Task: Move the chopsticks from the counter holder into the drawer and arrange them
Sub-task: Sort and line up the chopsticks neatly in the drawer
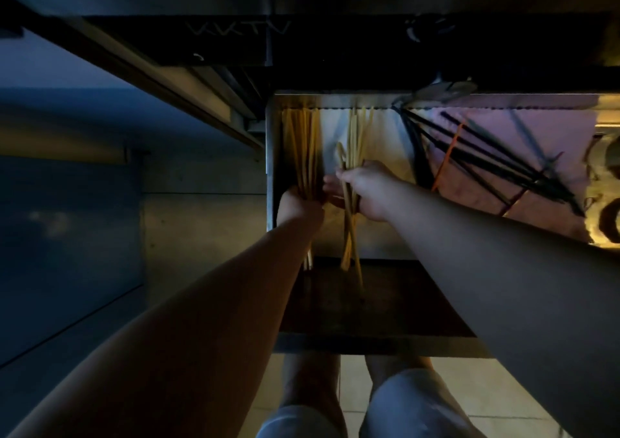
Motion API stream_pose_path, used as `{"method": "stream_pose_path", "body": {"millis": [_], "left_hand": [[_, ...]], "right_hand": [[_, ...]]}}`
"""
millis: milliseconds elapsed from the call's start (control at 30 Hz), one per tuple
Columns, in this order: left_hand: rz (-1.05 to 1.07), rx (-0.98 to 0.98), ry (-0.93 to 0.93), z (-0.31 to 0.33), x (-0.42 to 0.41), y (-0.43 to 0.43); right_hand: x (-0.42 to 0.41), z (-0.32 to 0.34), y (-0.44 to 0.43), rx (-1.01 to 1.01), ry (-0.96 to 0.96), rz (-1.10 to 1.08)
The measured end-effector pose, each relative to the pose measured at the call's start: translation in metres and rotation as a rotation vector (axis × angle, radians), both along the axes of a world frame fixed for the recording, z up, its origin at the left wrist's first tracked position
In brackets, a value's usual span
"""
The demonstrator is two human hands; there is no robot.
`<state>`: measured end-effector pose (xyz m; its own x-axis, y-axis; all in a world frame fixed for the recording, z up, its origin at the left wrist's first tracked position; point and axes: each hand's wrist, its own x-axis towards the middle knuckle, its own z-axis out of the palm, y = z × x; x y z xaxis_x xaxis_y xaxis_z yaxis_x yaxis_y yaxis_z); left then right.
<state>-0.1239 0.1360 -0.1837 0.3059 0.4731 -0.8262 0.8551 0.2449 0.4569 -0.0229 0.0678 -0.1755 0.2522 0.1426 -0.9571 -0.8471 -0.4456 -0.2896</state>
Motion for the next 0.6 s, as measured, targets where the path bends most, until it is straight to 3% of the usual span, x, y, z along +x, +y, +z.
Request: {"method": "stream_pose_path", "body": {"millis": [133,433,600], "left_hand": [[-0.107,0.092,-0.006,0.001,-0.002,0.001],[-0.175,0.089,0.04,0.011,-0.003,0.004],[-0.174,0.061,0.06,0.013,-0.002,0.004]], "right_hand": [[-0.004,0.0,-0.001,-0.003,-0.061,0.006],[-0.009,-0.002,-0.006,-0.028,-0.152,-0.246],[-0.009,0.006,-0.021,0.028,-0.059,-0.122]]}}
